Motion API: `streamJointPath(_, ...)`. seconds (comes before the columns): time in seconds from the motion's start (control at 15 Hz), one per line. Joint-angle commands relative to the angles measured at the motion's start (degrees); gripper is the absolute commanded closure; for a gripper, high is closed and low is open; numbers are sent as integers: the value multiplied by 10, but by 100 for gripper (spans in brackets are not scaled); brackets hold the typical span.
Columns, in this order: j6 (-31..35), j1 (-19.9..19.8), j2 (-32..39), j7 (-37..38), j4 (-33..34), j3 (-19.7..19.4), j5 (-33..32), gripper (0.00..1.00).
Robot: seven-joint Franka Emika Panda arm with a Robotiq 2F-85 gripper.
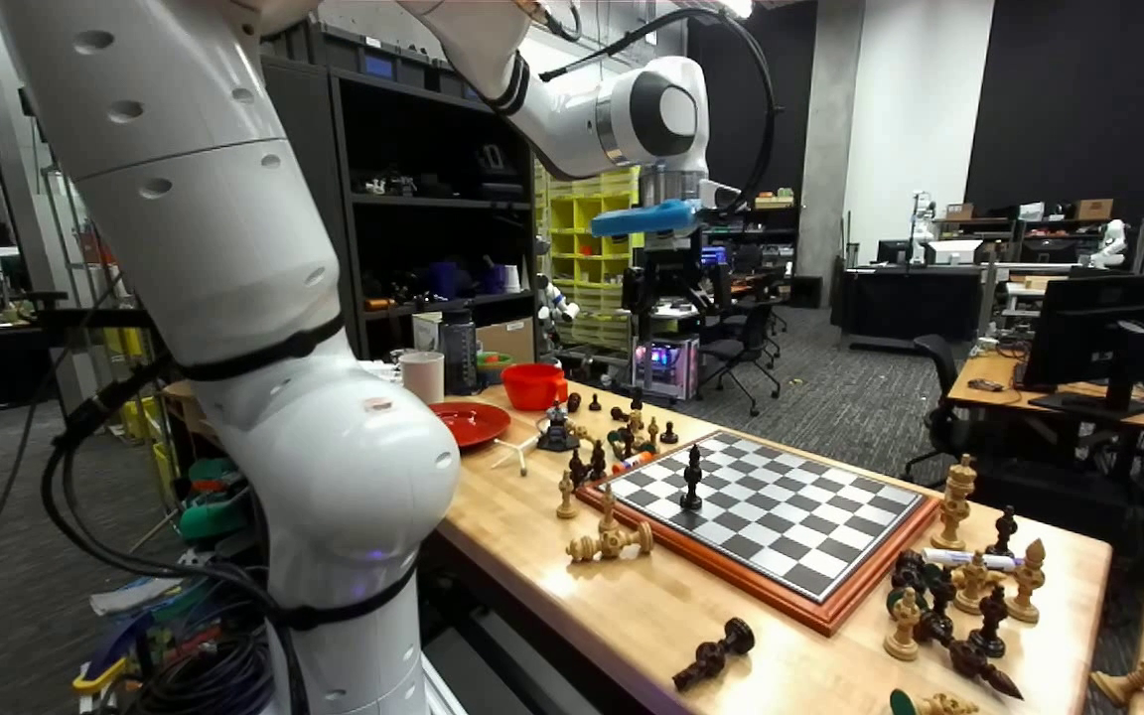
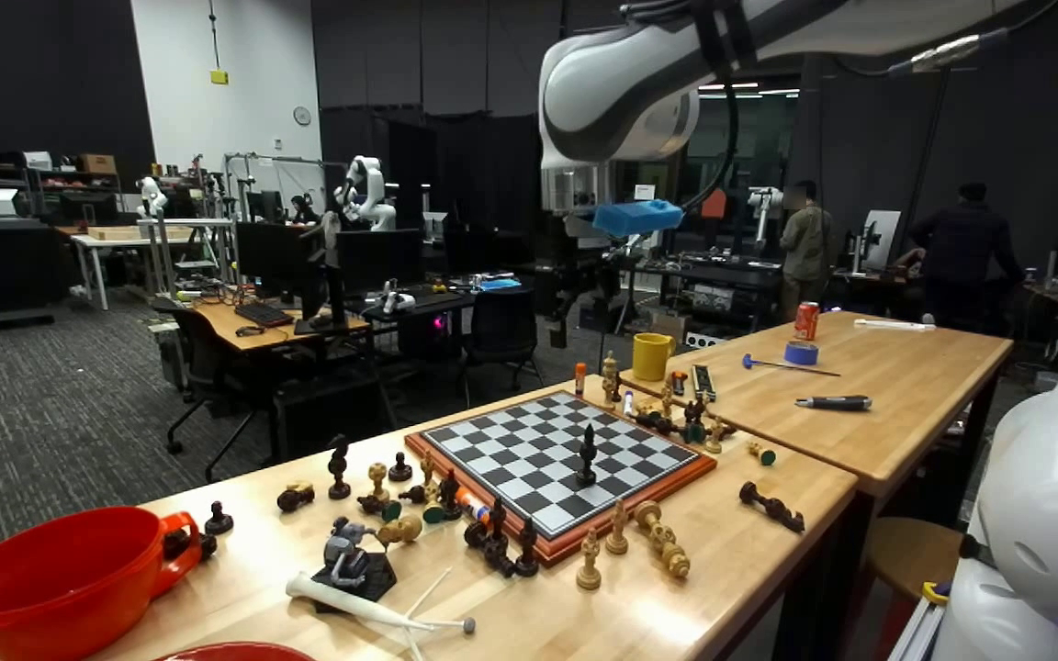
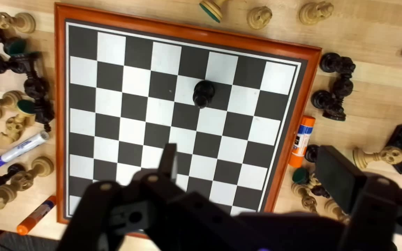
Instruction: Lift the king and put it on 7d
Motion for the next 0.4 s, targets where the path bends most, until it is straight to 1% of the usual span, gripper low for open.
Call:
streamJointPath(0.0,-45,5,-51,43,6,16,0,0)
streamJointPath(0.13,-59,5,-60,54,13,21,2,0)
streamJointPath(0.2,-40,4,-43,36,10,15,-1,0)
streamJointPath(0.33,-48,4,-53,44,12,19,-1,0)
